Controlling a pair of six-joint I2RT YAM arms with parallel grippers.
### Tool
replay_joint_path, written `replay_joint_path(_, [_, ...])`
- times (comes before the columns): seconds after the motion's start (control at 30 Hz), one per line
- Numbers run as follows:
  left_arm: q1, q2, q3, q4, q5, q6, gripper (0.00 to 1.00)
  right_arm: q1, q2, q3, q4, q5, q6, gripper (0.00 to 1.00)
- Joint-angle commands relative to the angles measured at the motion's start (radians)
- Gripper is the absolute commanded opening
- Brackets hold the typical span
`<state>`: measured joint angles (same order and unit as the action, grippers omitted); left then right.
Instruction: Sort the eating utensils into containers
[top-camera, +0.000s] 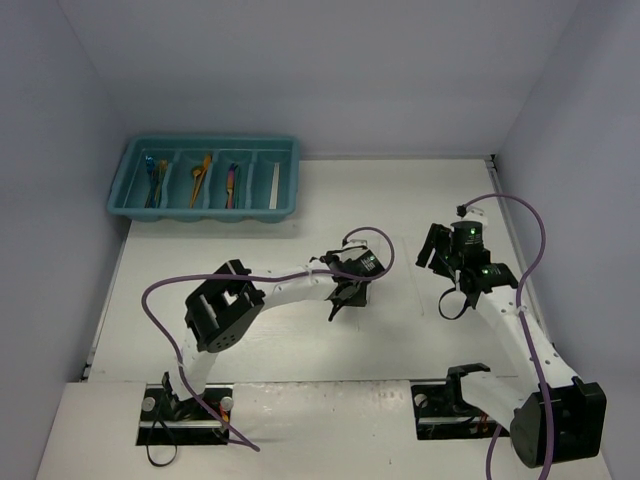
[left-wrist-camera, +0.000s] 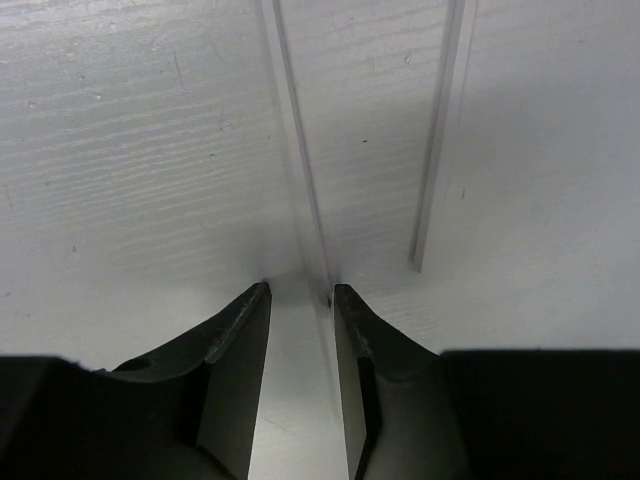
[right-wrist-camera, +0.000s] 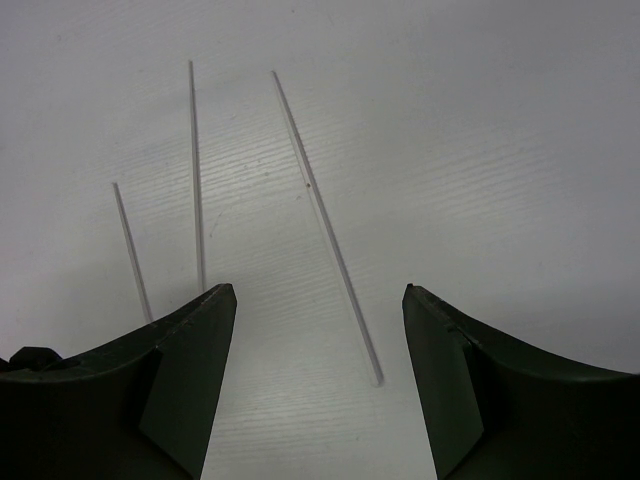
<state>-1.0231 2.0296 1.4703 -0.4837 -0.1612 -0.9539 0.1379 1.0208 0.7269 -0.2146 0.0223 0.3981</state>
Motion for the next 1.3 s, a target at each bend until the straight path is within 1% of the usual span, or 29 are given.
replay_joint_path(0.0, [0.026,-0.04,-0.02,-0.018,-0.017,-0.002,0.2,0.0,0.008,0.005,0.024,0.008,-0.007,0.65])
replay_joint_path(0.13, [0.048,-0.066,-0.058,-0.023,-0.029,0.014,0.09,0.0,0.008,0.003,0.025,0.011,-0.008,0.65])
replay_joint_path(0.27, [0.07,-0.107,-0.091,-0.051,-0.062,0.069,0.0,-0.001,0.013,0.002,0.026,0.011,-0.01,0.65])
replay_joint_path(0.37, [0.091,-0.147,-0.092,-0.085,-0.098,0.123,0.0,-0.002,0.016,0.002,0.026,0.011,-0.011,0.65])
replay_joint_path(0.47, [0.118,-0.205,-0.077,-0.128,-0.136,0.209,0.0,-0.002,0.02,0.003,0.026,0.012,-0.011,0.65])
replay_joint_path(0.6, [0.185,-0.287,-0.027,-0.189,-0.162,0.34,0.0,-0.002,0.027,0.002,0.027,0.012,-0.012,0.65])
replay_joint_path(0.73, [0.357,-0.332,0.091,-0.207,-0.107,0.473,0.0,-0.002,0.038,0.001,0.03,0.013,-0.011,0.65])
replay_joint_path(0.83, [0.476,-0.289,0.207,-0.208,-0.056,0.577,0.0,-0.001,0.051,0.002,0.032,0.012,-0.008,0.65])
replay_joint_path(0.87, [0.499,-0.253,0.236,-0.208,-0.051,0.612,0.0,-0.001,0.057,0.003,0.032,0.014,-0.008,0.65])
replay_joint_path(0.93, [0.58,-0.195,0.347,-0.205,-0.004,0.649,0.0,-0.001,0.064,0.003,0.032,0.014,-0.007,0.65])
replay_joint_path(0.97, [0.604,-0.163,0.355,-0.207,0.016,0.666,0.0,-0.001,0.068,0.005,0.032,0.015,-0.007,0.65])
replay_joint_path(1.07, [0.676,-0.023,0.551,-0.209,0.083,0.73,0.0,-0.002,0.086,0.006,0.03,0.019,-0.003,0.65])
replay_joint_path(1.1, [0.696,0.036,0.602,-0.209,0.108,0.745,0.0,-0.003,0.091,0.006,0.029,0.021,-0.002,0.65])
replay_joint_path(1.2, [0.732,0.141,0.746,-0.209,0.134,0.775,0.0,-0.003,0.11,0.006,0.027,0.045,0.001,0.65])
replay_joint_path(1.27, [0.743,0.177,0.833,-0.214,0.144,0.795,0.01,-0.003,0.122,0.005,0.026,0.049,0.001,0.65])
